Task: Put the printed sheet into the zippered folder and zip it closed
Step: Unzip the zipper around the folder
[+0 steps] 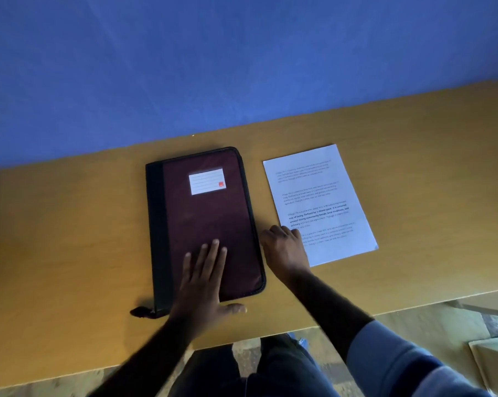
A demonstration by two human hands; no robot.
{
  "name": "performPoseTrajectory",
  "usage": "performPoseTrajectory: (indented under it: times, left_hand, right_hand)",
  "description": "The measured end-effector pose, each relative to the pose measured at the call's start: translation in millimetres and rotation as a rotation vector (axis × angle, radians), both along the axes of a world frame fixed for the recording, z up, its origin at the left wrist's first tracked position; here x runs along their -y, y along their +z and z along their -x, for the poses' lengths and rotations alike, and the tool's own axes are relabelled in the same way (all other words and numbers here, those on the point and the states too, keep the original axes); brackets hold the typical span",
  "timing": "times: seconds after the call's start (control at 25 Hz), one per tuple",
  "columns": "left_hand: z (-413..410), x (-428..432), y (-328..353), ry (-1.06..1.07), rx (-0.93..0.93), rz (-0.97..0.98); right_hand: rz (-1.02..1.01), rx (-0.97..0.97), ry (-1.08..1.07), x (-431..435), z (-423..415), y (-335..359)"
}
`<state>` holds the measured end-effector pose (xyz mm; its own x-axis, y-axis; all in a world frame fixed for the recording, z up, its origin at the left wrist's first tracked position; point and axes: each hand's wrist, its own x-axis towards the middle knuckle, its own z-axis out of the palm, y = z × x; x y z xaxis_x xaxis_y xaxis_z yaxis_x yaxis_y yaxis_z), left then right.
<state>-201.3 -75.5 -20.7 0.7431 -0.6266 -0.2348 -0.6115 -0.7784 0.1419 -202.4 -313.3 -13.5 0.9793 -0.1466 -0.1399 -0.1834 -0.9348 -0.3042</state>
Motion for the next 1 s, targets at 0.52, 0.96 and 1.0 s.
performPoseTrajectory:
  times: [0.52, 0.96, 1.0]
  left_hand:
    - [13, -17, -10, 0.031, 0.021, -0.133]
    - [26, -11, -15, 0.082, 0.017, -0.198]
    - [27, -10, -14, 0.077, 0.017, -0.204]
  right_hand:
    - [-0.021, -0.012, -0.114, -24, 53, 0]
    - [-0.075, 0.024, -0.325, -105, 125, -6]
    - [-0.096, 0.036, -0.351, -114, 126, -6]
